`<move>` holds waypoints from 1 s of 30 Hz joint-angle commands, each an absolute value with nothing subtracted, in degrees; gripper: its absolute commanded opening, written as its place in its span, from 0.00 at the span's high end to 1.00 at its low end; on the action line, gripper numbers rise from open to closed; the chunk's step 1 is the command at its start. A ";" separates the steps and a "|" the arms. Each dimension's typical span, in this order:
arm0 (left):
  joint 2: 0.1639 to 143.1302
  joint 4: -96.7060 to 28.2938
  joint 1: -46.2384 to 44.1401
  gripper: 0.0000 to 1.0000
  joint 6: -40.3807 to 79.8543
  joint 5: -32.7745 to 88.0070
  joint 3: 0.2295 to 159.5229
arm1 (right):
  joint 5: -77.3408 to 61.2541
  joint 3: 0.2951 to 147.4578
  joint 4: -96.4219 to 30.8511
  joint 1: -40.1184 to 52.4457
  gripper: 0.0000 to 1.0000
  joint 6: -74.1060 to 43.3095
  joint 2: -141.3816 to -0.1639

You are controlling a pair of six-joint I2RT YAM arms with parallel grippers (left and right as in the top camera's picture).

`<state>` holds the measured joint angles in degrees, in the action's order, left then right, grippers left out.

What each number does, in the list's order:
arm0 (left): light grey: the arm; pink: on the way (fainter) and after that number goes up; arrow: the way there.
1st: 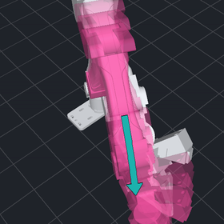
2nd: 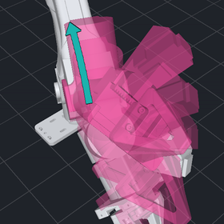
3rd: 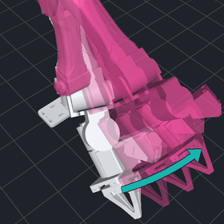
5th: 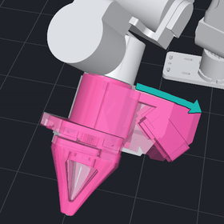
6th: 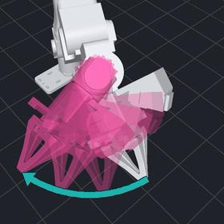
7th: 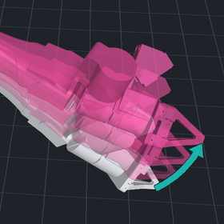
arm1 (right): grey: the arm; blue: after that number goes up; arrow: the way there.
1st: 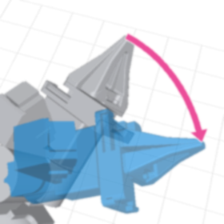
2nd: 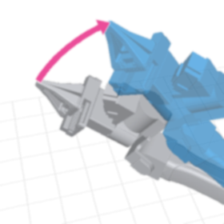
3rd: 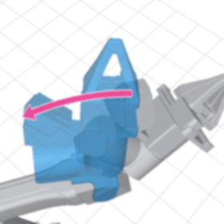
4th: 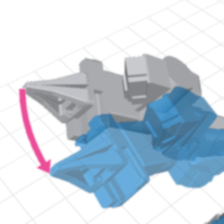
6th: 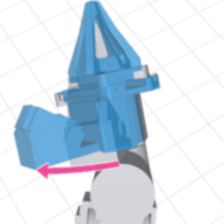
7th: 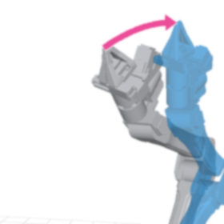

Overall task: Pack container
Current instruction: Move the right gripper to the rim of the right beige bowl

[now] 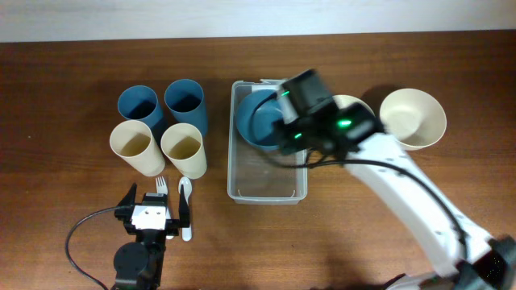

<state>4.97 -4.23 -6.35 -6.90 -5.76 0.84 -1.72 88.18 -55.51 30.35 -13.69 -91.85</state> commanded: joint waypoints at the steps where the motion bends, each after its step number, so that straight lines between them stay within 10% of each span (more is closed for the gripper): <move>1: 4.43 -4.14 -6.24 0.00 -7.84 -5.32 0.54 | 3.92 89.21 -56.84 21.28 0.50 -20.27 -89.32; 15: 4.43 -4.14 -6.24 0.00 -7.84 -5.34 0.54 | -3.57 89.17 -53.52 -20.21 0.40 -21.76 -98.98; 30: 4.43 -4.14 -6.24 0.00 -7.84 -5.34 0.54 | -4.54 89.17 -44.25 -26.65 0.46 -21.74 -117.95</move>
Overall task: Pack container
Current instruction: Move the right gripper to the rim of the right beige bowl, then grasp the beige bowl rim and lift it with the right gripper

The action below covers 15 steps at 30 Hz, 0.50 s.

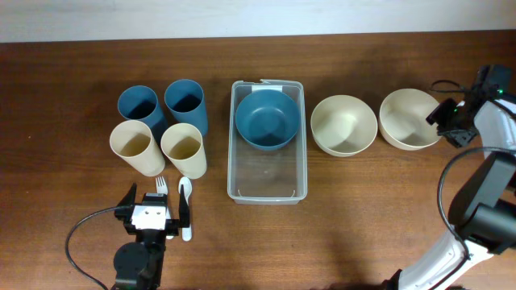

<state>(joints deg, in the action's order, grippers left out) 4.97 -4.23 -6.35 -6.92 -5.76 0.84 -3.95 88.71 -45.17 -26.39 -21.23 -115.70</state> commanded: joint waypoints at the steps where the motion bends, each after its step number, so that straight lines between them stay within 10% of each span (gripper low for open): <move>1: 4.43 -4.14 -6.24 0.00 -7.84 -5.34 0.54 | -4.56 89.17 -44.10 -26.63 0.57 -21.76 -118.87; 11: 4.43 -4.14 -6.24 0.00 -7.84 -5.32 0.54 | -4.34 88.86 -45.82 -26.59 0.67 -23.27 -122.26; 15: 4.43 -4.14 -6.24 0.00 -7.84 -5.34 0.54 | -4.27 88.66 -45.80 -26.61 0.87 -23.27 -122.85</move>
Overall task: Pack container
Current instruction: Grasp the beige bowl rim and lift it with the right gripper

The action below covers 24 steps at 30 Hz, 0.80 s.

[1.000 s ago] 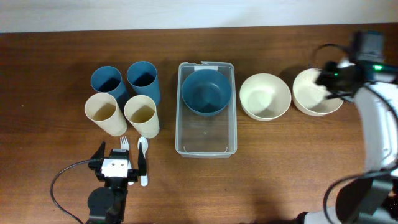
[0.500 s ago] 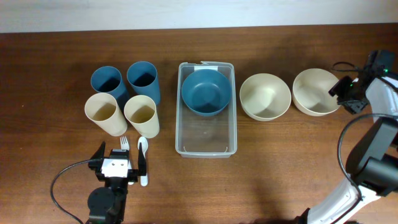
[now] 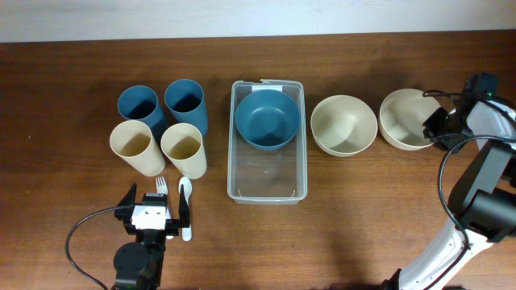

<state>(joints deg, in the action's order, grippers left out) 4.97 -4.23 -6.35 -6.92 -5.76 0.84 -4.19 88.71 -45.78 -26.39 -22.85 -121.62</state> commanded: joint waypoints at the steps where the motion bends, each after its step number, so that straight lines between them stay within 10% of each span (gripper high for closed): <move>1: 4.43 -4.14 -6.24 0.00 -7.84 -5.34 0.54 | -4.29 88.68 -45.69 -26.65 0.89 -23.31 -122.85; 24: 4.43 -4.14 -6.24 0.00 -7.84 -5.32 0.54 | -1.15 88.84 -51.03 -28.21 0.96 -27.55 -113.54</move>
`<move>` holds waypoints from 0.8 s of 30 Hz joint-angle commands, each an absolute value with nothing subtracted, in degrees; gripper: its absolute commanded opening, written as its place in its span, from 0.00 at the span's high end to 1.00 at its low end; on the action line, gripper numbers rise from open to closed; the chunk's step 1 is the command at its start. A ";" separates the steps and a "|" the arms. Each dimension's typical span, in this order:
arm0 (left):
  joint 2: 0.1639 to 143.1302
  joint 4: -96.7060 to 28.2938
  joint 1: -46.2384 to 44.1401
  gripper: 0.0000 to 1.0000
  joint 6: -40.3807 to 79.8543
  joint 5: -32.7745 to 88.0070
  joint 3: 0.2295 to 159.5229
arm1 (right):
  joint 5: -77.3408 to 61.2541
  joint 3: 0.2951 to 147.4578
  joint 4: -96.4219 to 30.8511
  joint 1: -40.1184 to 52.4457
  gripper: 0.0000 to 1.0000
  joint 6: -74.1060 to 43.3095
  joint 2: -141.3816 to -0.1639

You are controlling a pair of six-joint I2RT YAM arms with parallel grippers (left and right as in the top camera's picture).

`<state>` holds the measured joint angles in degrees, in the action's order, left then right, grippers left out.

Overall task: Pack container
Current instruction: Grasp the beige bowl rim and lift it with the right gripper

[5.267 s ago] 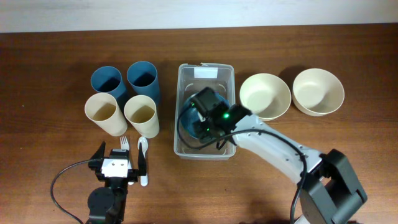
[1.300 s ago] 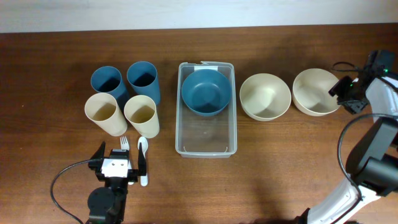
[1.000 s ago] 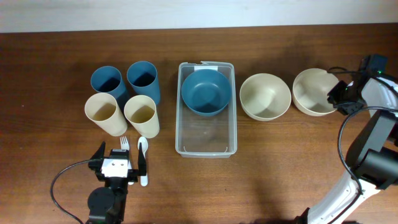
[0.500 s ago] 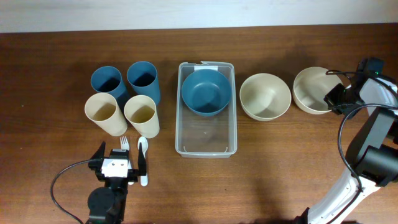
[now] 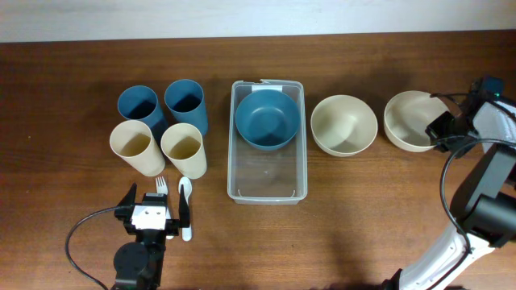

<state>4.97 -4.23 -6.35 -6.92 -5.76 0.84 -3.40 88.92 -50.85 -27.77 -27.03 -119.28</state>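
Observation:
A clear plastic container (image 5: 267,187) stands mid-table with a dark blue bowl (image 5: 266,119) in its far end. Right of it sit two cream bowls, one near the container (image 5: 344,125) and one at the far right (image 5: 411,122). My right gripper (image 5: 441,129) is at the right rim of the far-right bowl and looks shut on that rim. At the front left my left gripper (image 5: 156,203) rests open, with a fork (image 5: 160,185) and a white spoon (image 5: 185,201) just beyond its fingers.
Two blue cups (image 5: 139,105) (image 5: 186,101) and two cream cups (image 5: 132,147) (image 5: 183,149) stand upright left of the container. The right arm's white links (image 5: 484,201) run along the table's right edge. A black cable loops beside the left arm.
My right gripper has settled lower onto the far-right cream bowl's right rim. The bowl has shifted slightly to the right. The left arm has not moved.
My right gripper was over the container's far end with the blue bowl. Then the blue bowl lay in the container and the gripper was far right, beyond the cream bowls. It came to the far-right bowl's rim and is now on it.

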 commanded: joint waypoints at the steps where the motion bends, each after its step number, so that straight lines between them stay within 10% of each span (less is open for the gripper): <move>1: 4.43 -4.14 -6.24 0.00 -7.84 -5.34 0.54 | -0.99 88.84 -51.22 -28.18 0.96 -27.55 -112.27; 15: 4.43 -4.14 -6.24 0.00 -7.84 -5.34 0.54 | -2.11 88.84 -55.40 -20.45 0.96 -27.51 -91.50; 24: 4.43 -4.14 -6.24 0.00 -7.84 -5.34 0.54 | -0.86 88.82 -56.95 4.69 0.96 -29.50 -88.60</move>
<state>4.97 -4.23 -6.35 -6.90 -5.76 0.84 -1.78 88.92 -57.21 -2.48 -27.33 -88.16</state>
